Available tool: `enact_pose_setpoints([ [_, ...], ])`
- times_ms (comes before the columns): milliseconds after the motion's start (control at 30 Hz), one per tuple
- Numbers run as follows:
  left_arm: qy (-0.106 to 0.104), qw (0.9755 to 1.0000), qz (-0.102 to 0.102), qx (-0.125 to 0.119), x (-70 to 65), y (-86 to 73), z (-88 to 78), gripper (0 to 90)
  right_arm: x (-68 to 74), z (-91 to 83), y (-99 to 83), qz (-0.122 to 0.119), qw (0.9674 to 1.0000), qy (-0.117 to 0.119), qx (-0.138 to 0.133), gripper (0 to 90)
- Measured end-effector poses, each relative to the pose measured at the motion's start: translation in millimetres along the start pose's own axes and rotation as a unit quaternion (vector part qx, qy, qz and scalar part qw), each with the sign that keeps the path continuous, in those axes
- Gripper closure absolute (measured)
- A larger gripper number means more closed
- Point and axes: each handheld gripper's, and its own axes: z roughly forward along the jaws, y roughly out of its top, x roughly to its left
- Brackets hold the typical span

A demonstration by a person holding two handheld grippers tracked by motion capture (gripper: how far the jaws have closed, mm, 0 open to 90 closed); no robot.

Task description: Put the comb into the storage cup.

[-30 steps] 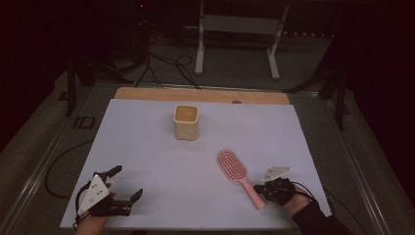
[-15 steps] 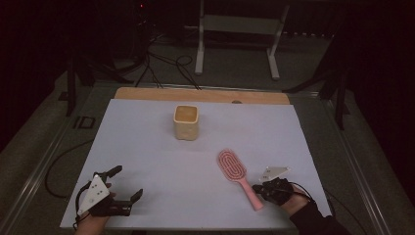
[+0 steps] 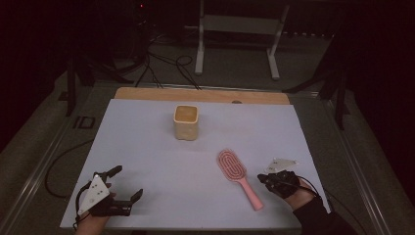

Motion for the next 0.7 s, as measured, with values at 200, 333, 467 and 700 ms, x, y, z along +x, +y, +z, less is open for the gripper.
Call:
enact_pose_setpoints([
  [200,0.000,1.0000,0.001,0.001,0.2,-0.1,-0.1,0.0,6.4,-5.0,8.5,0.004,0.9999,-0.009,-0.013,76.2],
  [333,0.001,1.0000,0.000,0.000,0.1,0.1,-0.2,0.0,12.0,-6.6,11.9,0.013,0.9996,-0.004,-0.024,65.9],
  [467,-0.002,1.0000,0.003,0.001,-0.6,0.3,-0.2,0.0,15.3,-8.2,17.0,0.020,0.9992,-0.005,-0.034,52.5],
  [700,-0.004,1.0000,0.005,0.001,-1.1,0.1,0.1,0.0,19.2,-7.8,25.1,0.036,0.9984,-0.020,-0.039,24.4],
])
